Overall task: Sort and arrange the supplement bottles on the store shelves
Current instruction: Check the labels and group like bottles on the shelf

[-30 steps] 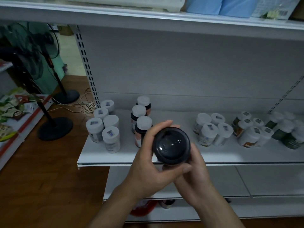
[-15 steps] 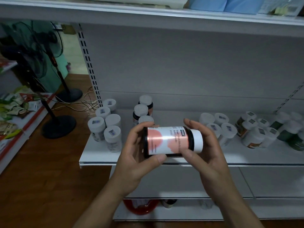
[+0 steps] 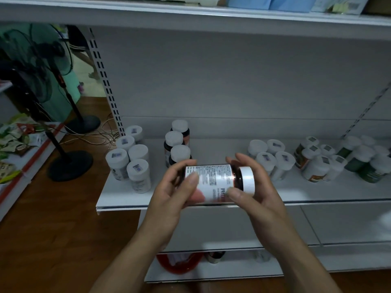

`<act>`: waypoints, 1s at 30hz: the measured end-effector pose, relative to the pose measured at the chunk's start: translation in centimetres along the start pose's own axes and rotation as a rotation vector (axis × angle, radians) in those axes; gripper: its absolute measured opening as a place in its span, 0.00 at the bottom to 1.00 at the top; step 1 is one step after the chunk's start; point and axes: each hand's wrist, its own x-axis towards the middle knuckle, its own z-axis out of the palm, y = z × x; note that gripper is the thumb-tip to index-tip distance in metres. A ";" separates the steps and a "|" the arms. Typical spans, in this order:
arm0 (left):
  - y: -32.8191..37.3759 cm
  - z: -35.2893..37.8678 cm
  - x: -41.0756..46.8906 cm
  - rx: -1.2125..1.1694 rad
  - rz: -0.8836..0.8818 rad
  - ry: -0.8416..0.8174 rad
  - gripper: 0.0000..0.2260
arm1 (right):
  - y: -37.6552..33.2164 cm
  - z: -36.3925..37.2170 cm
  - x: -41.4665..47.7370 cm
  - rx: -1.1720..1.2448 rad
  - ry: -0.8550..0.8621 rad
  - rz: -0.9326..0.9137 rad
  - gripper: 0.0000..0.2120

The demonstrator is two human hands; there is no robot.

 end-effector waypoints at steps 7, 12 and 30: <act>-0.1 0.5 0.3 0.013 0.126 -0.102 0.26 | -0.3 0.0 0.3 0.073 0.141 0.073 0.20; -0.4 0.8 0.5 -0.026 0.020 -0.030 0.19 | -0.4 0.0 0.0 -0.013 0.104 -0.031 0.25; -0.1 -0.6 0.1 0.004 0.102 -0.008 0.24 | 0.7 0.7 1.3 0.069 0.092 0.083 0.27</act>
